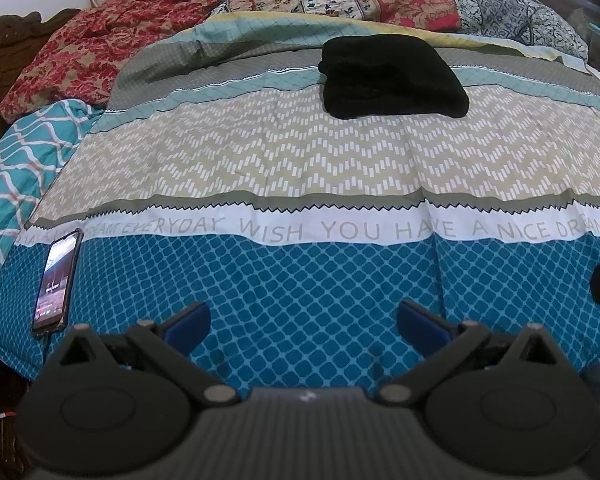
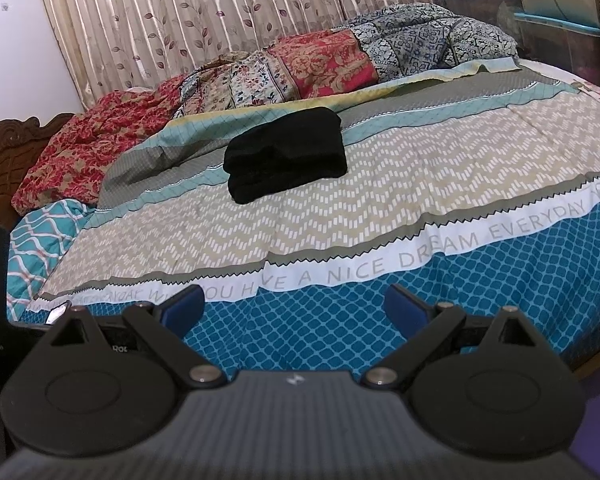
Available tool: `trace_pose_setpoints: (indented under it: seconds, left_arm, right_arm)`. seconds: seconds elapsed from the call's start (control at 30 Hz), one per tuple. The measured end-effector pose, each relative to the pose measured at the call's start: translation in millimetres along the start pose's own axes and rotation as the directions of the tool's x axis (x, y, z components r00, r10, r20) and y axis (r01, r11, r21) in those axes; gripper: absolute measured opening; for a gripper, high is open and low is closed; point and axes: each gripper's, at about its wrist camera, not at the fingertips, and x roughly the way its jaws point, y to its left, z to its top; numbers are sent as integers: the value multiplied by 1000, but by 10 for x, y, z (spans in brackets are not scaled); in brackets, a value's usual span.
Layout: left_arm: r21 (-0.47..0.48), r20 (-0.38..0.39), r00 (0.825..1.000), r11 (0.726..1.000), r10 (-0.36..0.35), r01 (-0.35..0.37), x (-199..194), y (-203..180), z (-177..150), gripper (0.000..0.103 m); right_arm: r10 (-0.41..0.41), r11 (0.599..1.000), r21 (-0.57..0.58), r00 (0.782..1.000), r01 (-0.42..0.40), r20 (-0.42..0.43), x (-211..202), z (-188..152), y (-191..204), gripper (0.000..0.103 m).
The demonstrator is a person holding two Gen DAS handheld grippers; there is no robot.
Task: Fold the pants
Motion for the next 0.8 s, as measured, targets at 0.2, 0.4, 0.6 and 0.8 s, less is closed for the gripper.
trace_pose_setpoints:
  seconds: [0.2,0.4,0.6,0.8]
  left_arm:
    - [4,2,1000,1000,0,0,-7,-5,-3,103]
    - [9,3,1000,1000,1,-1,-9,-15,-4,103]
    - [10,3,1000,1000,0,0,-8,-19,-4,103]
    - [14,5,1000,1000,-3,3,-3,-27,-13,103]
  right_arm:
    - [0,1000,0,1000,0,0,-1,2,-3,98]
    - [0,1000,1,1000,0,-1,-1,1,-2,98]
    - [0,1000,0,1000,0,2,-2,0,2,98]
    - [-2,1000,-1,1000,2,8,-13,7,8,98]
